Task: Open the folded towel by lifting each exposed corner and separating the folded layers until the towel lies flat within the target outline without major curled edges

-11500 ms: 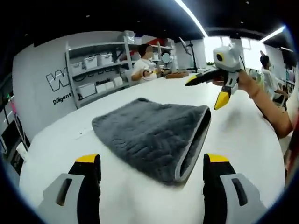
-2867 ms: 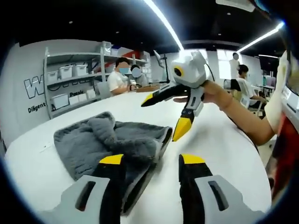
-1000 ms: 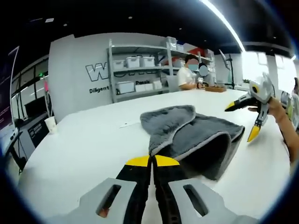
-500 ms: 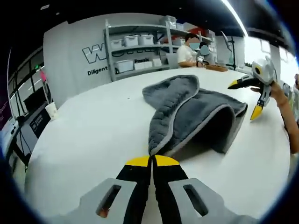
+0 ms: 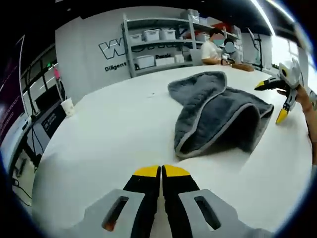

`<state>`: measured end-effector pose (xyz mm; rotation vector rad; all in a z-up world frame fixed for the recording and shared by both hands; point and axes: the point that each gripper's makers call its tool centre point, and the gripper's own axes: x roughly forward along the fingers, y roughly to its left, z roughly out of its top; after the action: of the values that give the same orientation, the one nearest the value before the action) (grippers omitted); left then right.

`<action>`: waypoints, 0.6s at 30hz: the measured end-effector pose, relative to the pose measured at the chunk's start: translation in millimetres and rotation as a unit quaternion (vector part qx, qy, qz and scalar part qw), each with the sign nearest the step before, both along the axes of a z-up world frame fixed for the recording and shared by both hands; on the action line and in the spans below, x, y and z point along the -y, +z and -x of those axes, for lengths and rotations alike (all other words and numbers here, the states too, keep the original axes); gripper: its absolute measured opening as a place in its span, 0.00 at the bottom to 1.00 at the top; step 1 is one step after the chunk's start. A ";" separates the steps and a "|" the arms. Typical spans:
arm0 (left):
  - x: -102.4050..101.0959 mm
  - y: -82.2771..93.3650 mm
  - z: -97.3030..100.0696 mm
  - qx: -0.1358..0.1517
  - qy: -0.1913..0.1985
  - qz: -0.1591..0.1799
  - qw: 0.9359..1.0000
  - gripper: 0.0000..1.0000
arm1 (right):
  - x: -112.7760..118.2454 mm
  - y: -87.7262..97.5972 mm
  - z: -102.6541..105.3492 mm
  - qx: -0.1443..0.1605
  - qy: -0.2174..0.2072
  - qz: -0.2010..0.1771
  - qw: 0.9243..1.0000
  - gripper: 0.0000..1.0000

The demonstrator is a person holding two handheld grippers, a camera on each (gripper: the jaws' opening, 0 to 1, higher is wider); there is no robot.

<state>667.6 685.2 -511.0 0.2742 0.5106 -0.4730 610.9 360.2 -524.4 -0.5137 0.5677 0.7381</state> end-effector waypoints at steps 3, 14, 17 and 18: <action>6.0 1.1 0.0 0.005 -0.011 -0.001 1.000 0.01 | 0.2 -0.1 0.2 0.000 0.000 0.000 1.000 0.96; 25.6 15.0 -2.0 0.045 -0.047 0.015 0.998 0.31 | -1.1 0.0 2.2 0.000 0.002 0.001 1.000 0.96; 37.1 20.7 -2.7 0.069 -0.061 0.014 0.996 0.31 | -1.6 0.4 2.8 0.001 0.003 0.001 1.000 0.96; 40.3 20.8 -3.0 0.074 -0.066 0.005 0.995 0.31 | -1.9 0.3 3.0 0.001 0.003 0.001 1.000 0.96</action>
<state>670.6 644.9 -490.2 0.3317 0.3465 -0.5783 607.9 362.1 -524.1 -0.5193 0.5655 0.7434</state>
